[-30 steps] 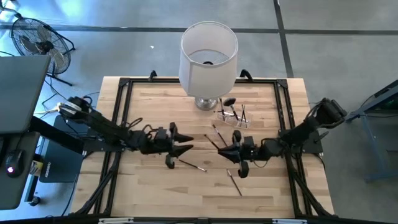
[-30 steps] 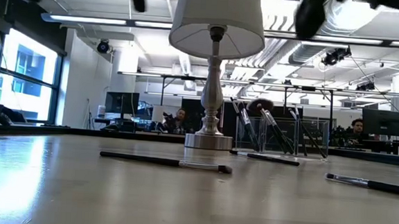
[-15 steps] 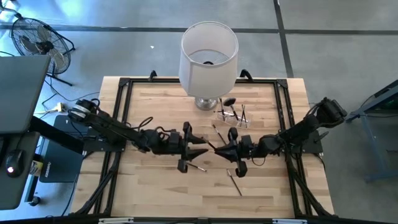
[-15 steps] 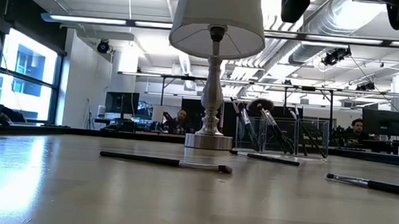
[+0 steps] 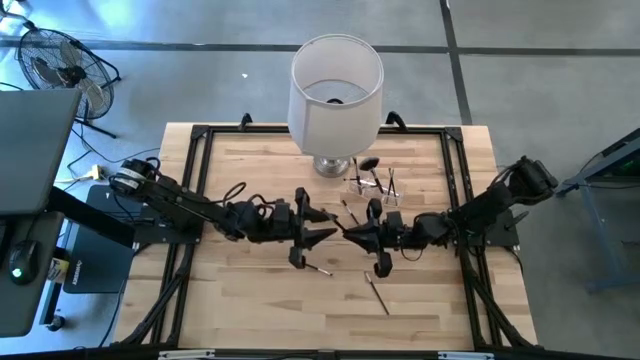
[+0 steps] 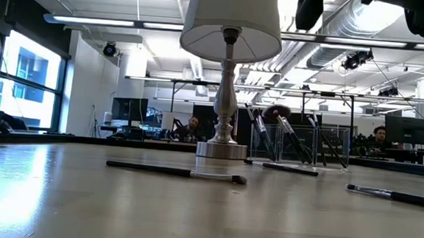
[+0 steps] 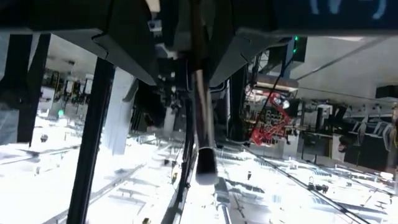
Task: Put items in baskets/containers
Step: Put the eyeshadow brush into the transparent organizer
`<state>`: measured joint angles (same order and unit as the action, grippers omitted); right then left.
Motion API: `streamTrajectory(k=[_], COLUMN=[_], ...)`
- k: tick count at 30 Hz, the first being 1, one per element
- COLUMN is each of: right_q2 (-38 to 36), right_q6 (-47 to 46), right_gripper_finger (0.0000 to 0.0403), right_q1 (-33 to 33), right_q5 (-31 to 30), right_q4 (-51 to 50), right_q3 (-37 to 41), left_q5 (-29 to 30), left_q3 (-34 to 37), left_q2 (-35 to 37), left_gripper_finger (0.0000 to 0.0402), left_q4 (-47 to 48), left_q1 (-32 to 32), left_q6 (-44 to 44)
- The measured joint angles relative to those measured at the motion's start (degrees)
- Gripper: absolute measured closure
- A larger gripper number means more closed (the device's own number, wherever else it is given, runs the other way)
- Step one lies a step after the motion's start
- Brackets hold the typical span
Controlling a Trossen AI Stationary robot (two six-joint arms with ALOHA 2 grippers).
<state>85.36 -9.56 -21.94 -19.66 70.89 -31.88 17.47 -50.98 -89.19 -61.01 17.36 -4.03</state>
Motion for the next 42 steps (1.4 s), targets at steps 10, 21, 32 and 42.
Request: streamTrajectory(k=[10, 21, 32, 42], right_q2=[-0.02, -0.04, -0.04, -0.04], right_q6=[4.29, 7.26, 7.10, 6.64], right_gripper_finger=[0.0390, 0.0390, 0.0390, 0.0382], right_q1=[2.74, 3.61, 3.59, 3.48], right_q5=[0.70, 1.20, 1.41, 1.86], right_q4=[0.55, 0.52, 1.01, 0.87], right_q3=[-2.90, -4.63, -4.63, -4.57], left_q5=[-2.77, -3.41, -4.34, -4.09], left_q3=[-0.96, -3.93, -6.07, -7.37], left_q2=[0.00, 0.00, -1.87, -3.02], left_gripper_finger=[0.0259, 0.0259, 0.0306, 0.0374], left_q4=[-2.41, -1.78, -1.28, -2.15], left_q1=[-3.38, -3.60, -3.44, -3.49], left_q6=[-3.00, -2.32, -3.96, -5.00])
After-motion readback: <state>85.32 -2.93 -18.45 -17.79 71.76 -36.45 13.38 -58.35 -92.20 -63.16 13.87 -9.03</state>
